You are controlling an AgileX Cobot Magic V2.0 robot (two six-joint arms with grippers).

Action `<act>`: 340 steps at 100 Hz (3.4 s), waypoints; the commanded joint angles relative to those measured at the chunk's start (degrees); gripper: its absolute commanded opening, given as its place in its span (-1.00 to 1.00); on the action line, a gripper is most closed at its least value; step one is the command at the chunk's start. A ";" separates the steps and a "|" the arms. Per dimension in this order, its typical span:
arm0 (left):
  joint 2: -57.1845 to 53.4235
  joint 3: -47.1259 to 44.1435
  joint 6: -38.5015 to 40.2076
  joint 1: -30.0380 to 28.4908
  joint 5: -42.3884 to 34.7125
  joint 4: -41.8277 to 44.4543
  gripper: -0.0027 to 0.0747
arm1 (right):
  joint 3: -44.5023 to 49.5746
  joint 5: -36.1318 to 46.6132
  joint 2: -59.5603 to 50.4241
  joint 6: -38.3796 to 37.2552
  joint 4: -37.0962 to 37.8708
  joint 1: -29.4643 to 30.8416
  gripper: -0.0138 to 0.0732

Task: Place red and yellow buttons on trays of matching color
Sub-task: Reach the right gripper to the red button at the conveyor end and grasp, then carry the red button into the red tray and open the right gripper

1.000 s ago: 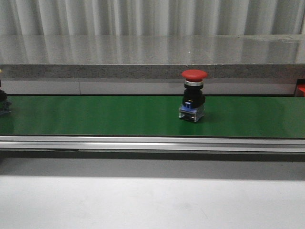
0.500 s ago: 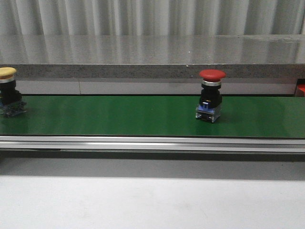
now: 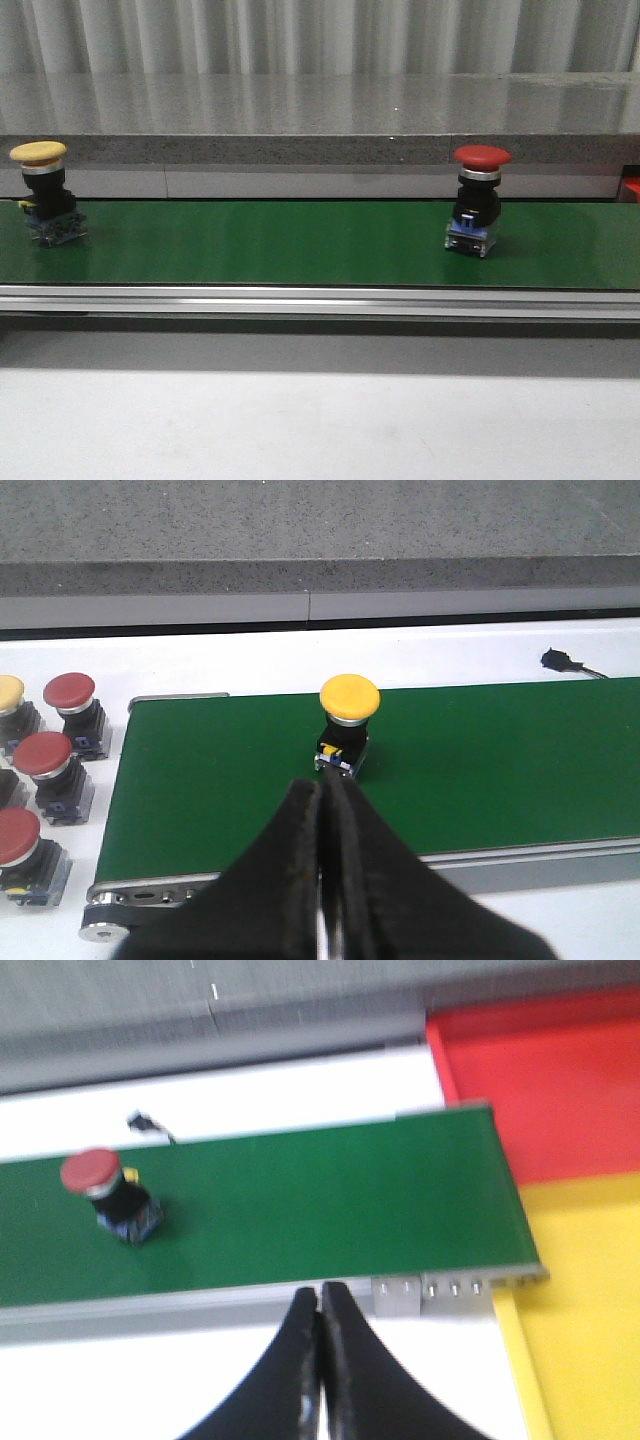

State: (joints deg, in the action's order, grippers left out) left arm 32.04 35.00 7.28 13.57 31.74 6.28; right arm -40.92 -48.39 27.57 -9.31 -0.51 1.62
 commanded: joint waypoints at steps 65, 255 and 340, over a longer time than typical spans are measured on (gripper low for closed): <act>0.02 1.41 0.58 0.43 -4.61 0.11 -0.98 | -7.72 4.61 27.64 26.79 -26.90 -0.07 0.77; 0.02 1.41 0.58 0.43 -4.61 0.11 -0.98 | -56.36 4.86 83.85 28.79 -27.45 28.20 -0.48; 0.02 1.41 0.58 0.43 -4.61 0.11 -0.98 | -56.94 7.23 91.21 29.24 -26.32 32.06 -0.47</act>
State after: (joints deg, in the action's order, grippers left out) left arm 32.04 35.00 7.37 13.57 31.45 6.30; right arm -96.21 -41.89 121.57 19.54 -25.82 33.53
